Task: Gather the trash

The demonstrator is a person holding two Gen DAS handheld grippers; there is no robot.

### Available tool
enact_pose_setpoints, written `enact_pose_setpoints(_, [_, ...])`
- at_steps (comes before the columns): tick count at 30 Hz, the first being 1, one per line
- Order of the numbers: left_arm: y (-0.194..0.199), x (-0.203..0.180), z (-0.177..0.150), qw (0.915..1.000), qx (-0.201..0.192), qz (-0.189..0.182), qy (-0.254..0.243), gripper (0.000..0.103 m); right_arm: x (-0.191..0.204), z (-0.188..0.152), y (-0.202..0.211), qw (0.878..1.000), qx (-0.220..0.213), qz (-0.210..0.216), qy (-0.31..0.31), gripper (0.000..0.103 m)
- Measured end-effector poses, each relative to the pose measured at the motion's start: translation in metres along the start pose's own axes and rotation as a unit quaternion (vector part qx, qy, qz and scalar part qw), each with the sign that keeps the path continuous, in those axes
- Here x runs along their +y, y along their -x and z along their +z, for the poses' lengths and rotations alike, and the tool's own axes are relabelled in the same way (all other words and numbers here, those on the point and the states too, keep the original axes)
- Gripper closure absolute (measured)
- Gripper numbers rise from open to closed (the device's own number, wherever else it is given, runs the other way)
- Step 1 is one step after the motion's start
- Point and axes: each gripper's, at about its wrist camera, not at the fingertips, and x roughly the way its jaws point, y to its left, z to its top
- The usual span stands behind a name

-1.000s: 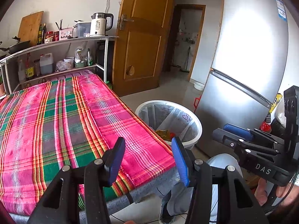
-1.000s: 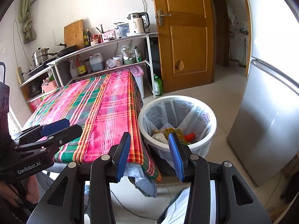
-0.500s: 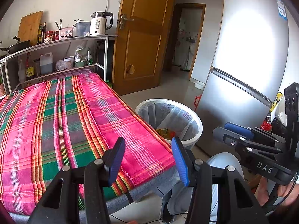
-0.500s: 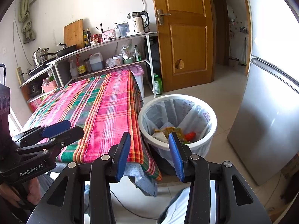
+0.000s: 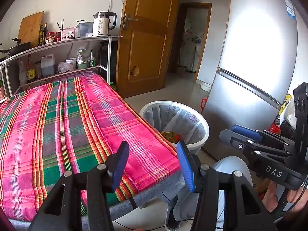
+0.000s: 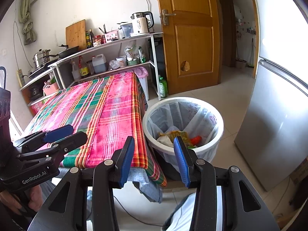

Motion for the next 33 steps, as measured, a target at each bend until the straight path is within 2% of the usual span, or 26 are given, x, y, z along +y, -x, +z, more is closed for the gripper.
enact_pose_setpoints(33, [0.0017,-0.0042,-0.0038,0.9999,-0.002,0.004,-0.012,0.05,-0.0009,-0.0002,-0.0012,1.0,0.001,-0.001,0.0,0.059])
